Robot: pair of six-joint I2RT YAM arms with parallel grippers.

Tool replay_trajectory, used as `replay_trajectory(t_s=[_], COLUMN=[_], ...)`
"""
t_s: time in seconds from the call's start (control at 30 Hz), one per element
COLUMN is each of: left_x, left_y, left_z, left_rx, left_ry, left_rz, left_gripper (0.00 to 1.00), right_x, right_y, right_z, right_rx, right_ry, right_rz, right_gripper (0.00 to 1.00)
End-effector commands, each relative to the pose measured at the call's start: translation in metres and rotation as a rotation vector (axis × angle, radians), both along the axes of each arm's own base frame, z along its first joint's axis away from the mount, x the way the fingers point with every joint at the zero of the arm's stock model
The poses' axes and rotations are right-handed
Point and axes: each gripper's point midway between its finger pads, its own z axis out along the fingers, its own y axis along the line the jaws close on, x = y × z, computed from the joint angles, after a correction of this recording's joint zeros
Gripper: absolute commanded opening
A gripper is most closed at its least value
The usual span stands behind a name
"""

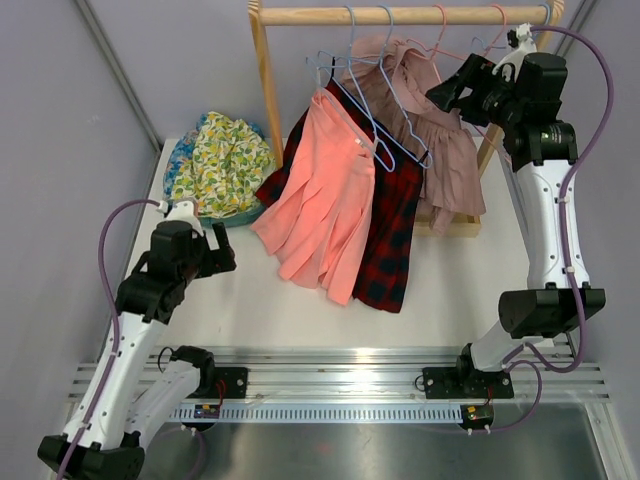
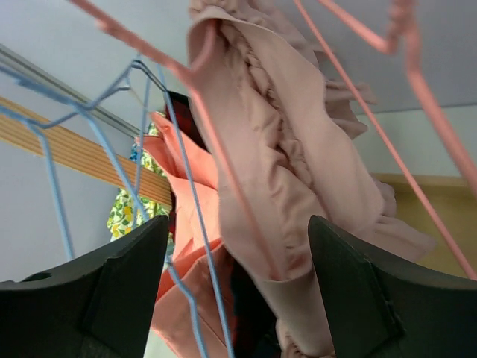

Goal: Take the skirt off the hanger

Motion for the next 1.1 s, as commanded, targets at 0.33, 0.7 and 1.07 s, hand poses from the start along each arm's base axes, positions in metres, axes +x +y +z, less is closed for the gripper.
replay_trajectory(t_s=[0.33, 0.7, 1.07], left_x=[0.002, 0.002, 0.018], left_y=[-0.005, -0.006, -0.049], left_z=[0.017, 0.016, 0.107], left_rx=[-0.034, -0.035, -0.112], left_ry=[-0.088, -0.087, -0.294], left_rz=[-0.011, -0.018, -0.173], left_gripper=[0.99, 0.99, 0.99], right_x=[0.022, 0.026, -0.009], right_y=[0.022, 0.017, 0.02], right_z=[0.041, 0.023, 0.097], right_rx=[0.014, -0.011, 0.004], right_ry=[-0.098, -0.06, -0.207], right_rz=[0.05, 0.023, 0.052], right_gripper=[0.74, 0.0, 0.0])
